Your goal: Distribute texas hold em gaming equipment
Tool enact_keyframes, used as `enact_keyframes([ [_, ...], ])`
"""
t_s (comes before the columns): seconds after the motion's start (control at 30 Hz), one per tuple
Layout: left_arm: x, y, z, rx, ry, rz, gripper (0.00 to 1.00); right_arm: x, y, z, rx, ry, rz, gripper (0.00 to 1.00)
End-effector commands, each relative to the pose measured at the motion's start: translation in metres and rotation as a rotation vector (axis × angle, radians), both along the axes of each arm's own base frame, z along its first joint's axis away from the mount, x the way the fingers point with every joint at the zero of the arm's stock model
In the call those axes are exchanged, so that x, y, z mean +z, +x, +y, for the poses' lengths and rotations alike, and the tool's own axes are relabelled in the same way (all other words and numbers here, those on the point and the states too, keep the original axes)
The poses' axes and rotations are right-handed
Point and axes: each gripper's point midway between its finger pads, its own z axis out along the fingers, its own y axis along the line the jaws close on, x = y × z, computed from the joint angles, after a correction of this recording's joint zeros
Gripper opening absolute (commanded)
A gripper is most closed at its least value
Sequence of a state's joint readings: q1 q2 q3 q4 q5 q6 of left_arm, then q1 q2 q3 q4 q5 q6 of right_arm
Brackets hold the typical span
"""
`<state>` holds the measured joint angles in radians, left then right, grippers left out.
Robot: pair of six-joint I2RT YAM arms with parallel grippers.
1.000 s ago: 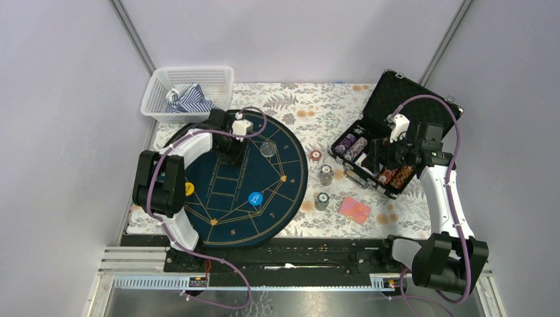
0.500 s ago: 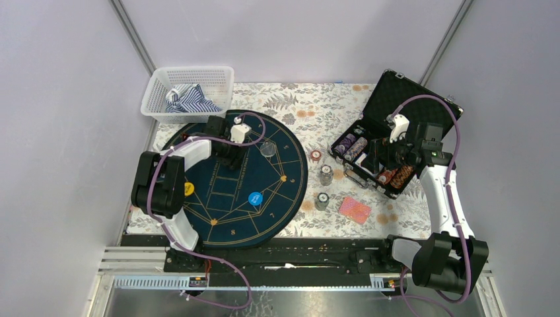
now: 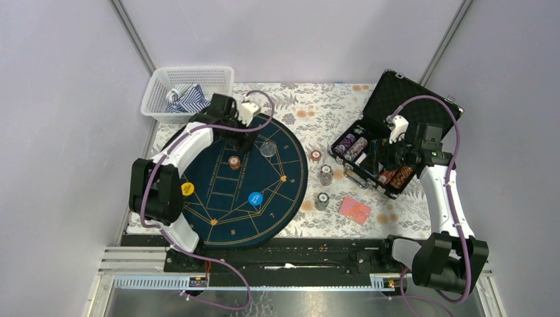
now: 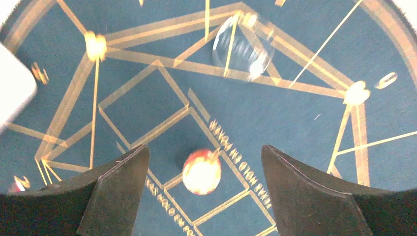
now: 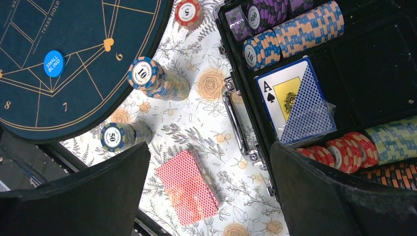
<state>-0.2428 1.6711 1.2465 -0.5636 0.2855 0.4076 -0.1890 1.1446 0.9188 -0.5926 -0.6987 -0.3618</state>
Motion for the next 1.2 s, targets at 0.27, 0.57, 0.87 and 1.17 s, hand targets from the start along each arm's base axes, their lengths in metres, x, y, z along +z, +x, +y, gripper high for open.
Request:
enact_keyframes([
  [0.27,0.044,0.032,-0.184,-0.297,-0.163,-0.083,0.88,0.008,0.002,0.002,-0.001,0.015,-0.024,1.00],
  [0.57,0.006,0.032,-0.253,-0.377,-0.151,-0.051,0.88,0.006,0.002,-0.001,-0.007,-0.004,-0.030,1.00],
  [0.87,-0.023,0.028,-0.275,-0.400,-0.127,-0.022,0.88,0.005,0.002,-0.001,-0.005,-0.003,-0.028,1.00],
  [1.17,-0.051,0.014,-0.292,-0.433,-0.101,0.012,0.79,0.004,0.002,-0.001,-0.005,-0.005,-0.024,1.00],
])
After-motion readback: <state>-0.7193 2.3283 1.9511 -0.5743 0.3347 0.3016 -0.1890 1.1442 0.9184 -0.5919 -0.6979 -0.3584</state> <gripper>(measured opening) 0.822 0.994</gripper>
